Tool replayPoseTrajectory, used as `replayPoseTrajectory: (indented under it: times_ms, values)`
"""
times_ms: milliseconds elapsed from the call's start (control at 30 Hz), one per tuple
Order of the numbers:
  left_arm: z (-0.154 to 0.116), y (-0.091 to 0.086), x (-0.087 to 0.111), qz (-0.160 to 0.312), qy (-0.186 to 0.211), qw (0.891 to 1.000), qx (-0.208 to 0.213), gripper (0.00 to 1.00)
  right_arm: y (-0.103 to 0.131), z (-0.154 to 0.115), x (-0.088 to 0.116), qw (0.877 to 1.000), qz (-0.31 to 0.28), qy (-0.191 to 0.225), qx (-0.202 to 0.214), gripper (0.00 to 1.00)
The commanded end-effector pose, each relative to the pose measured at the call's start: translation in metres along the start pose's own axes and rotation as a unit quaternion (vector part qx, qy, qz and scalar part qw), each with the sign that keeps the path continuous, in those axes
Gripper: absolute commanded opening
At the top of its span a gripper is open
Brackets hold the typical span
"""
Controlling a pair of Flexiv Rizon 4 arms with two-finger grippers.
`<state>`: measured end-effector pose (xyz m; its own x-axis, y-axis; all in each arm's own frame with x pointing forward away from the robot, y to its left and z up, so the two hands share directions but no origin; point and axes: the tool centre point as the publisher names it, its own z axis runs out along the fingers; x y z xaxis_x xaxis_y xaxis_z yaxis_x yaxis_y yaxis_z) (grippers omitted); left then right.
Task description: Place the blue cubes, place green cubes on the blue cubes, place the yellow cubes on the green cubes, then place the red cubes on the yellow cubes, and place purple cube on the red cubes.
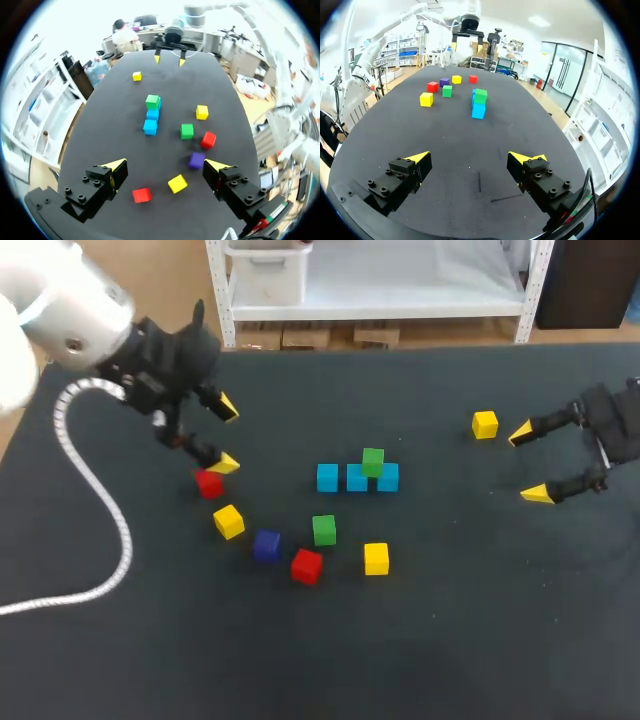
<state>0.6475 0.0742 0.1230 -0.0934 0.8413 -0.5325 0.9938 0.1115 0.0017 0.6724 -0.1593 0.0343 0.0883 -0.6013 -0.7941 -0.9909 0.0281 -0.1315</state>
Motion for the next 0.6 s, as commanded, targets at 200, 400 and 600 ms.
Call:
replayPoseTrajectory:
  times_ms: [200, 400, 600]
  values:
    - [0.039, -0.021, -0.028, -0.013, 0.024, 0.999, -0.044, 1.0, -0.001, 0.001, 0.001, 1.0, 0.0, -0.002, 0.0, 1.0]
    - [0.066, -0.03, -0.04, -0.007, 0.038, 0.998, -0.048, 1.0, -0.001, 0.001, 0.001, 1.0, 0.0, -0.002, 0.0, 1.0]
    - [0.088, -0.038, -0.047, 0.001, 0.044, 0.998, -0.049, 1.0, -0.001, 0.001, 0.001, 1.0, 0.0, -0.002, 0.0, 1.0]
